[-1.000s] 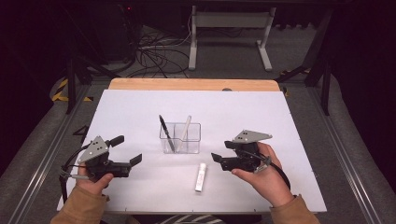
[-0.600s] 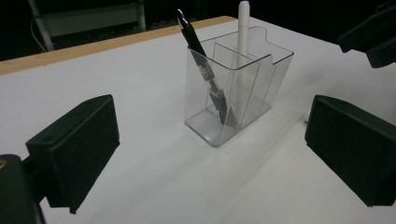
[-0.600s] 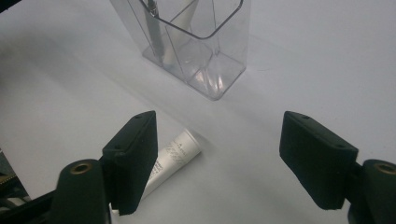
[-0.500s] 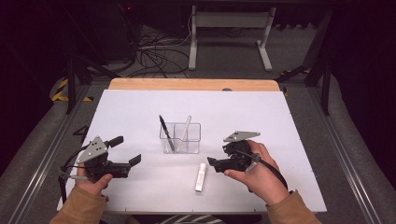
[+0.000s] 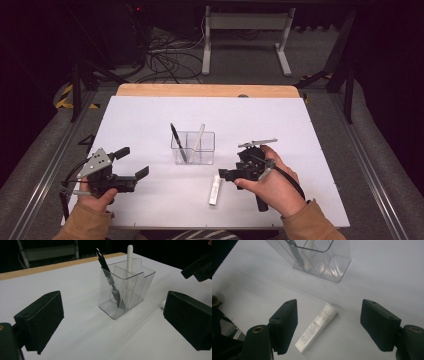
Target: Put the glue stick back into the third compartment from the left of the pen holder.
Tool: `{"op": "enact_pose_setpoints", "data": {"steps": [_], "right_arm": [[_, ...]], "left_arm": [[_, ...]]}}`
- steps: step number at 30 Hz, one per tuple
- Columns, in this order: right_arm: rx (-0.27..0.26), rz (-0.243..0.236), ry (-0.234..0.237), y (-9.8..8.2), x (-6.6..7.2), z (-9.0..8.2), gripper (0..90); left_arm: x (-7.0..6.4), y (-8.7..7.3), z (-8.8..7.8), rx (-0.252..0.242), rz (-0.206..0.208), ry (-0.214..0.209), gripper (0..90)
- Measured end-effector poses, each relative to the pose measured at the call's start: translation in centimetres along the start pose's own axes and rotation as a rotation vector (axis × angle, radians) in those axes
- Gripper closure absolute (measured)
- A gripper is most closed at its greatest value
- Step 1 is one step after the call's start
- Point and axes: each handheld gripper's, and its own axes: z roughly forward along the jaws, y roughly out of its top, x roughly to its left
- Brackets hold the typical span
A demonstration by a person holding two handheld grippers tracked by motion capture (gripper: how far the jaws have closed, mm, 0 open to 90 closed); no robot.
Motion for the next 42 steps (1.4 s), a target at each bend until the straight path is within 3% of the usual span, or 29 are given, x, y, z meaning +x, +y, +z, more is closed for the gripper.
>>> {"op": "enact_pose_setpoints", "data": {"steps": [7, 9, 17, 25, 29, 33, 40, 42], "right_arm": [[0.094, 0.151, 0.009, 0.5, 0.2, 0.9, 30.2], [0.113, 0.170, 0.004, 0.6, 0.3, 1.1, 30.2], [0.162, 0.228, -0.024, 0.9, 0.3, 2.0, 30.5], [0.202, 0.274, -0.022, 1.0, 0.7, 2.4, 31.3], [0.232, 0.332, -0.042, 1.2, 1.0, 2.5, 35.0], [0.252, 0.361, -0.045, 1.3, 1.0, 2.6, 36.0], [0.268, 0.374, -0.056, 1.5, 1.1, 3.0, 37.0], [0.273, 0.378, -0.073, 1.6, 1.1, 3.2, 40.8]], "left_arm": [[0.0, -0.1, -0.4, 0.009, 0.010, 0.014, 4.0], [0.0, -0.1, -0.4, 0.009, 0.012, 0.017, 4.1], [0.0, -0.2, -0.3, 0.011, 0.010, 0.012, 4.4], [-0.1, -0.2, -0.2, 0.006, 0.003, 0.001, 4.5], [-0.1, -0.2, -0.3, 0.006, 0.004, 0.001, 4.9], [0.0, -0.2, -0.3, 0.008, 0.007, 0.005, 4.9], [-0.1, -0.3, -0.3, 0.007, 0.009, 0.010, 5.0], [0.0, -0.3, -0.3, 0.010, 0.011, 0.009, 5.0]]}}
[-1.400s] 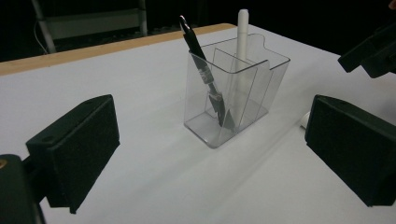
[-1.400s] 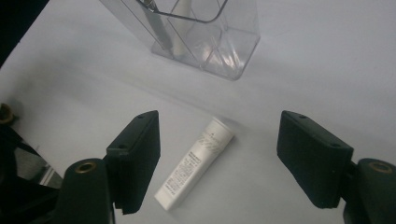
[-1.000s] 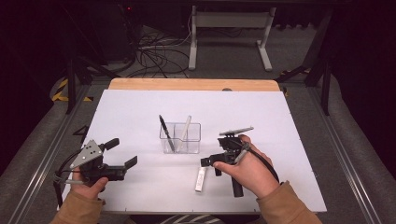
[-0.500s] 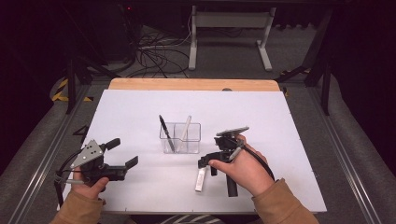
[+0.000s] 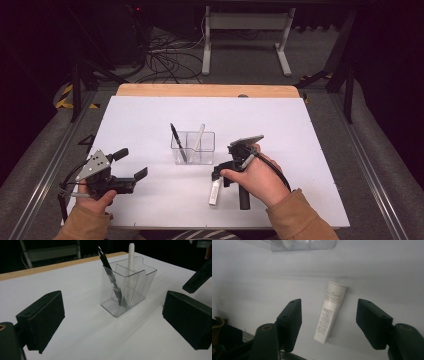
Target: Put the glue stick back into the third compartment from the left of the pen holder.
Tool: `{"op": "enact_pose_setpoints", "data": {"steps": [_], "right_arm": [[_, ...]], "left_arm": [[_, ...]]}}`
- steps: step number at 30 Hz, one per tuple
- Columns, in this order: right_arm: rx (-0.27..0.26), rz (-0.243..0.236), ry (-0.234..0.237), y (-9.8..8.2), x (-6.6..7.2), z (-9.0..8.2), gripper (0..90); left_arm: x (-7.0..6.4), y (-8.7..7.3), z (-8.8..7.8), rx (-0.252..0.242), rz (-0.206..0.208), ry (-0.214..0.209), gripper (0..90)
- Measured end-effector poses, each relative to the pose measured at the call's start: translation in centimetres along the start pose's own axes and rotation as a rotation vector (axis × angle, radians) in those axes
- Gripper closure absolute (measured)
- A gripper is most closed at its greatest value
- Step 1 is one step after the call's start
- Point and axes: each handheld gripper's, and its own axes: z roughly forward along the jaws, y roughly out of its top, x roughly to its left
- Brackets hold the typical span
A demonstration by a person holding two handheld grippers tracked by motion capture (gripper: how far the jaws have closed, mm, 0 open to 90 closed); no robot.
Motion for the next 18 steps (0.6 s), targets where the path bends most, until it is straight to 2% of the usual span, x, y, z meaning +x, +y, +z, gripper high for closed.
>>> {"op": "enact_pose_setpoints", "data": {"steps": [18], "right_arm": [[0.069, 0.072, -0.089, 0.7, 0.8, 2.6, 52.2]], "left_arm": [[0.0, -0.1, 0.2, 0.004, 0.006, -0.006, 5.7]]}}
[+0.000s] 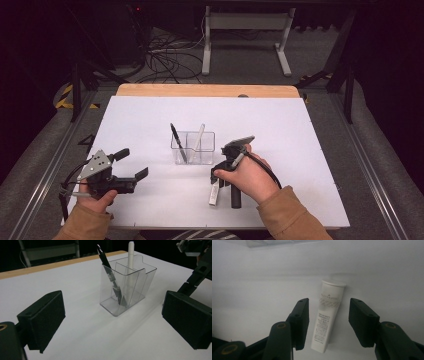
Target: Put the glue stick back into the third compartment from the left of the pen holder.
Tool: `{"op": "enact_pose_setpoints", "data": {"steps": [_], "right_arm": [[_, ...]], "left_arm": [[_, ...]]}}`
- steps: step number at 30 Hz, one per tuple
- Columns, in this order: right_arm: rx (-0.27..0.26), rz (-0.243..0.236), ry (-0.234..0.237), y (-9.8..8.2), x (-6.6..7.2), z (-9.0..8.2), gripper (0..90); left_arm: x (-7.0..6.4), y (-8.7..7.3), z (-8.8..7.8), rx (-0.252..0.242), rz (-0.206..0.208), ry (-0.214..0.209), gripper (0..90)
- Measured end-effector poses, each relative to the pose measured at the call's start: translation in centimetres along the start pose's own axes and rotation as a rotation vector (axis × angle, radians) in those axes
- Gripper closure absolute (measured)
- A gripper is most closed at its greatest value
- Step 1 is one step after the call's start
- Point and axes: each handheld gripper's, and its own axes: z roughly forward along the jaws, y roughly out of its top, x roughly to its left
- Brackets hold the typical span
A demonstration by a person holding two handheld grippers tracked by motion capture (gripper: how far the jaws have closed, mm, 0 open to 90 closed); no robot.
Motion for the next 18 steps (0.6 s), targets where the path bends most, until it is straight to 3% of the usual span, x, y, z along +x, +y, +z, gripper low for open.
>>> {"op": "enact_pose_setpoints", "data": {"steps": [18], "right_arm": [[0.031, 0.037, -0.078, -0.1, 0.8, 2.2, 61.5]], "left_arm": [[-0.1, -0.2, 0.2, 0.011, 0.006, -0.001, 5.9]]}}
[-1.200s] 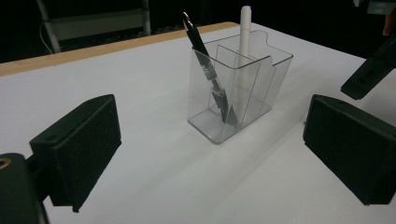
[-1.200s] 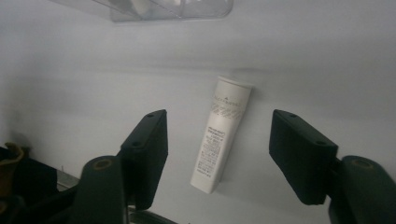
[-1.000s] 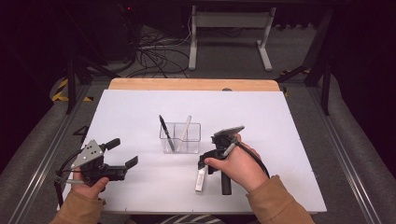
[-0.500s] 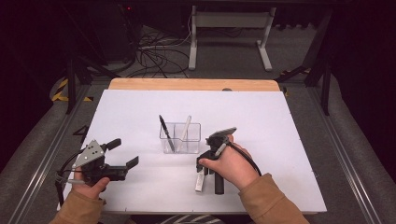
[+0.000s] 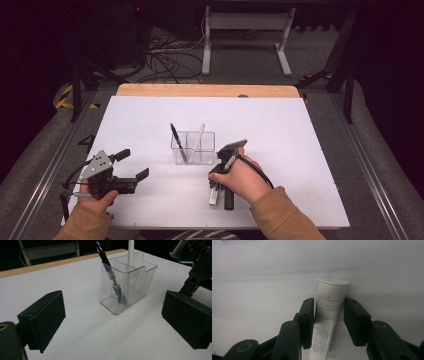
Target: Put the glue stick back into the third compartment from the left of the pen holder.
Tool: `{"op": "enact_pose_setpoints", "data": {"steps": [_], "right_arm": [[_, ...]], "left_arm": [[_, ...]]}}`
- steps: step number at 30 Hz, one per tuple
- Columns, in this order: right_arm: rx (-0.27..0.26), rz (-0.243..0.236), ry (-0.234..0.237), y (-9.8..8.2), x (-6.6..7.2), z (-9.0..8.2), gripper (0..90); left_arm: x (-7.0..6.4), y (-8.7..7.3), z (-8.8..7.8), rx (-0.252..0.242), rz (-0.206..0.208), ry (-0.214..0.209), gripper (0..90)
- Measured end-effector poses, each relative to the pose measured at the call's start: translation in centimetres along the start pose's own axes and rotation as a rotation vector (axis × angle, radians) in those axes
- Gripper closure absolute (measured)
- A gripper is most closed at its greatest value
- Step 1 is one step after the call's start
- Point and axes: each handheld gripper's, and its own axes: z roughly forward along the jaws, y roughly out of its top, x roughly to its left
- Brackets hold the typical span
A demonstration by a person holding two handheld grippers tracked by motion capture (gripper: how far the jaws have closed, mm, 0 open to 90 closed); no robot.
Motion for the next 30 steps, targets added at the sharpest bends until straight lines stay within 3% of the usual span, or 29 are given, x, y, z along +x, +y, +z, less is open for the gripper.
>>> {"op": "enact_pose_setpoints", "data": {"steps": [16, 30], "right_arm": [[-0.024, 0.017, -0.061, -0.40, 0.81, 0.55, 66.8], [-0.020, 0.020, -0.076, -0.36, 0.93, 0.54, 67.5]], "left_arm": [[-0.11, -0.09, 0.10, 0.004, 0.003, 0.000, 6.0], [-0.06, -0.14, 0.05, 0.006, 0.006, 0.002, 6.0]]}}
